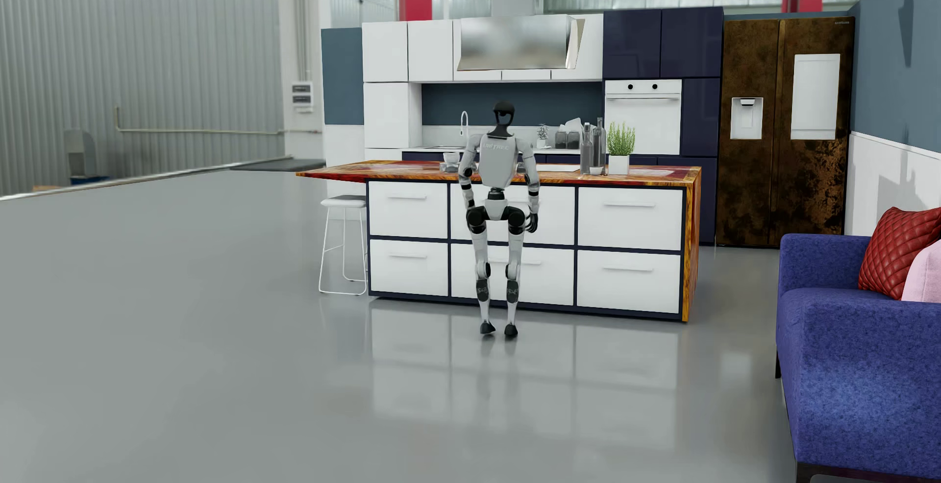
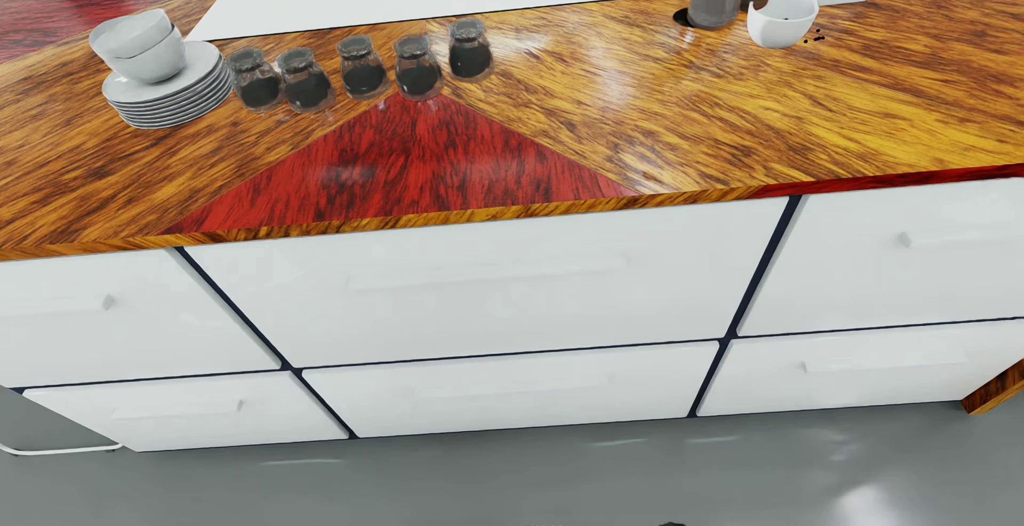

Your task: Go to the corner

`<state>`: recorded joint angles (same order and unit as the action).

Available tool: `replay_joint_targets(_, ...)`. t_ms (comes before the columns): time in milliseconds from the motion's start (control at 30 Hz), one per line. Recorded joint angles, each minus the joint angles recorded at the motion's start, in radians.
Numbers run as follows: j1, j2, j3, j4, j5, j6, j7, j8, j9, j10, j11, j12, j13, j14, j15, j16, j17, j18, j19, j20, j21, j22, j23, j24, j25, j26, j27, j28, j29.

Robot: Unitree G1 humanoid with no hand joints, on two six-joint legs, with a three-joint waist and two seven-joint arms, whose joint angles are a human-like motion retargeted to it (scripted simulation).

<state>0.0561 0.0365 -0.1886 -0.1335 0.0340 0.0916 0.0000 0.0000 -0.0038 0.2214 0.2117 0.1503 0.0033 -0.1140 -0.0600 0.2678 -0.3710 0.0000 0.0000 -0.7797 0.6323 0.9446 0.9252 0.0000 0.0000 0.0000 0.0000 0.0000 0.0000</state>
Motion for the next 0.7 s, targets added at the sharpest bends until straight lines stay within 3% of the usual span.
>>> replay_joint_targets(100,-0.017,-0.011,-0.030,0.019,0.019,0.029,0.000,0.000,0.009,0.012,-0.001,0.000,-0.012,-0.002,0.001,-0.001,-0.013,0.000,0.000,0.024,-0.002,-0.019,-0.001,0.000,0.000,0.000,0.000,0.000,0.000)
replay_joint_targets(700,0.002,-0.012,-0.051,0.017,0.013,0.039,0.000,0.000,0.005,-0.005,0.008,0.002,-0.010,-0.001,-0.015,-0.004,-0.018,0.000,0.000,0.008,-0.004,-0.042,0.001,0.000,0.000,0.000,0.000,0.000,0.000)
